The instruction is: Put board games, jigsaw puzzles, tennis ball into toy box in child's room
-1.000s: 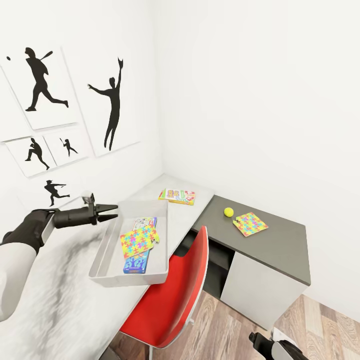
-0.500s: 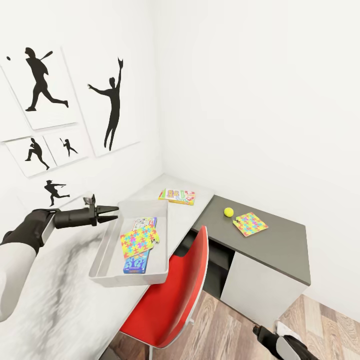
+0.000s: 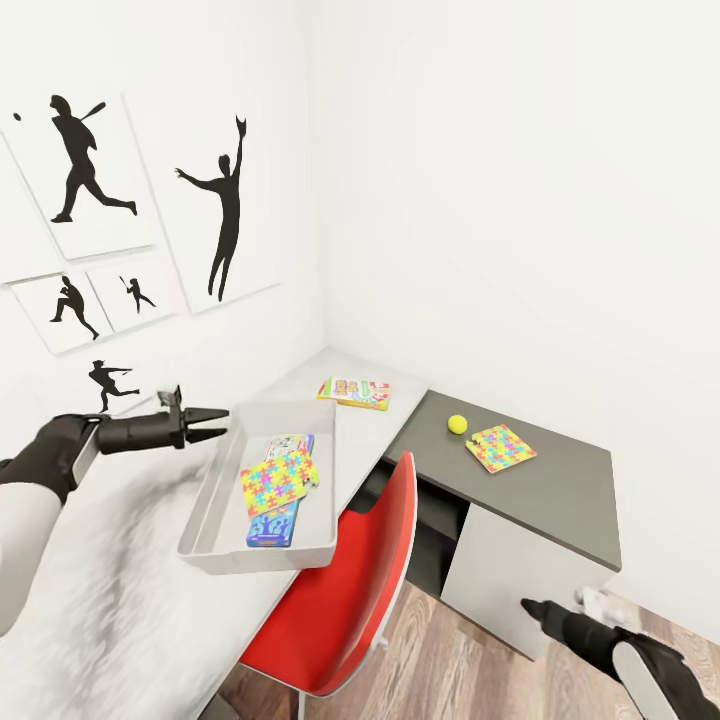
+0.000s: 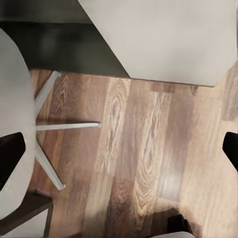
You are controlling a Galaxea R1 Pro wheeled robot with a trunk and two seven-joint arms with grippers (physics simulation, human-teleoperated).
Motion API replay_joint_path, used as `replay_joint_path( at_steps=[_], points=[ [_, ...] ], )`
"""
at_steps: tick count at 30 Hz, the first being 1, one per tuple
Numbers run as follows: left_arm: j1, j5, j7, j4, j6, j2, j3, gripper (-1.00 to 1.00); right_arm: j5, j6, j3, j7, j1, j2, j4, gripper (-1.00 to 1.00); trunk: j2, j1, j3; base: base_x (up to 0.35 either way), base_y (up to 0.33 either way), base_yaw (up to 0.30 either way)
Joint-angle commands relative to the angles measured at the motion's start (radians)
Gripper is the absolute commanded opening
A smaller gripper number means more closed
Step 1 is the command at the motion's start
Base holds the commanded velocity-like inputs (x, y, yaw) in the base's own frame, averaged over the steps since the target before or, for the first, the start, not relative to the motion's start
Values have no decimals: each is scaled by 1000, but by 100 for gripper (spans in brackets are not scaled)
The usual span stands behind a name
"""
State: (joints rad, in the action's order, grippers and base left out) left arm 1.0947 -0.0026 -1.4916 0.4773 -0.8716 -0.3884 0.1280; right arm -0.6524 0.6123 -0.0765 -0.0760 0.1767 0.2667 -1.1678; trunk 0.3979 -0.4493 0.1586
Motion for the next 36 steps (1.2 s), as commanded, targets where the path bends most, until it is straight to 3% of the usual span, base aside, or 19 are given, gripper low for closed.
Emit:
replay_joint_path(
  at_steps=[1,2,4,5,8,9,10,15,19,21,24,26,27,30,32,33,36],
  points=[
    [1,0,-4,2,-11,-2,0,100,-10,30,-19,-8,-5,2,-32,100,2,-1,2,0,0,0],
    [1,0,-4,11,-14,-5,0,100,-11,82,-60,-9,-13,5,-82,100,2,-1,2,0,0,0],
    [2,0,-4,24,-20,-8,0,100,-11,136,-107,-9,-18,6,-129,100,2,-1,2,0,0,0],
    [2,-2,-3,52,-35,-11,-1,100,-11,221,-186,-9,-22,7,-199,100,2,-1,2,0,0,0],
    [2,-14,-3,87,-56,-13,-1,100,-12,333,-292,-9,-24,7,-276,100,2,-1,2,0,0,0],
    [2,-26,-3,100,-65,-13,-1,100,-12,377,-335,-9,-24,8,-307,100,2,-1,2,0,0,0],
    [2,-66,-3,117,-78,-13,1,100,-13,429,-387,-8,-17,14,-356,100,2,-1,2,0,0,0],
    [3,-102,1,124,-82,-13,3,100,-14,435,-407,-8,15,19,-376,100,2,-1,2,0,0,0],
    [3,-109,37,127,-82,-13,4,100,-14,435,-409,-8,35,16,-381,100,2,-1,2,0,0,0],
    [4,-111,75,128,-81,-13,4,100,-12,435,-398,-10,62,13,-382,100,2,-1,2,0,0,0],
    [4,-112,129,128,-80,-12,5,100,-6,435,-340,-22,129,11,-381,100,2,-1,2,0,0,0],
    [4,-112,165,128,-78,-11,5,100,-3,435,-270,-53,194,10,-375,100,2,-1,2,0,0,0],
    [4,-112,187,129,-78,-9,5,100,-3,435,-220,-90,244,9,-371,100,2,-1,2,0,0,0],
    [4,-112,229,137,-77,-8,5,100,-6,435,-126,-198,356,-6,-356,100,2,-1,2,0,0,0],
    [4,-113,266,154,-78,-10,5,100,-9,435,-45,-324,485,-59,-304,100,2,-1,2,0,0,0],
    [4,-113,275,158,-79,-10,5,100,-10,435,-28,-356,519,-77,-280,100,2,-1,2,0,0,0],
    [5,-113,320,184,-80,-13,6,100,-11,435,29,-511,698,-176,-98,100,2,-1,2,0,0,0]
  ],
)
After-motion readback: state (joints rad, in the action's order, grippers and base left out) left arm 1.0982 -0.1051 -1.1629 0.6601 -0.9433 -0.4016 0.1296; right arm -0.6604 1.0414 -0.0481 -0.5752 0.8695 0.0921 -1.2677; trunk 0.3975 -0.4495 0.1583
